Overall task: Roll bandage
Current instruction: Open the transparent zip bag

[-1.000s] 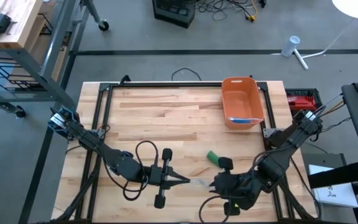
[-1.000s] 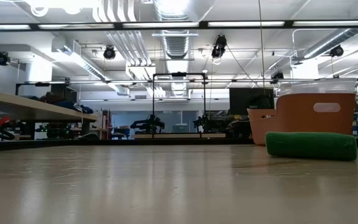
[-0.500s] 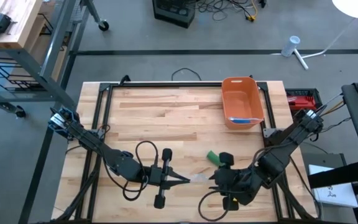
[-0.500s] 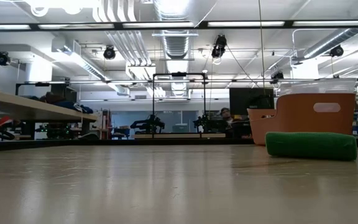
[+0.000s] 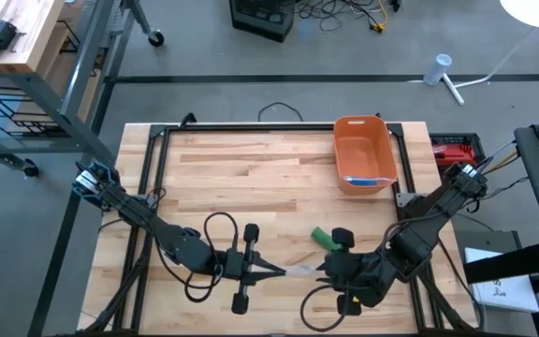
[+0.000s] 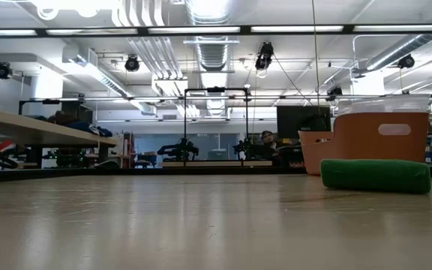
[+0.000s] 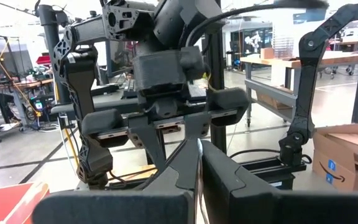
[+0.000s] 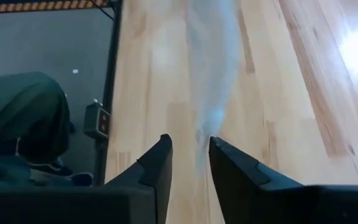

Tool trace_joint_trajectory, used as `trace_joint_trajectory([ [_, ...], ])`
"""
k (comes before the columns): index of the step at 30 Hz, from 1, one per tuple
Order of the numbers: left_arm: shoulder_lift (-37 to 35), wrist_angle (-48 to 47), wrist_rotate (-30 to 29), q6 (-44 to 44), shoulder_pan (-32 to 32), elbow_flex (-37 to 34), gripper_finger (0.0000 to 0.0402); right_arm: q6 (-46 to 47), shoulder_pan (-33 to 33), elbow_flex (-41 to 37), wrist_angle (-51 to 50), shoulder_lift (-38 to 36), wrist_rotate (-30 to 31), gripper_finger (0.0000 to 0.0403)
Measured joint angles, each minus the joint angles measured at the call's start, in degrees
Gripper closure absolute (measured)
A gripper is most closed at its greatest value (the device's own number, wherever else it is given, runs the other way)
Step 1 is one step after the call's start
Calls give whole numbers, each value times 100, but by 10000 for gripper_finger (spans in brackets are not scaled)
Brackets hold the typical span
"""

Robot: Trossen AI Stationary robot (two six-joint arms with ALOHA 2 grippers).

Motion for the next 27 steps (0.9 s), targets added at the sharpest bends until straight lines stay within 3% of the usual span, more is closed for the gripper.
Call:
trace_joint_trajectory([
  [6,0,-13,-2,-1,-11,0,401,324,63,0,-350,-92,15,308],
  [18,0,-7,0,0,-11,0,401,-296,-5,0,419,86,36,279],
  [27,0,-7,0,1,-11,0,401,-302,-153,-2,391,96,38,327],
])
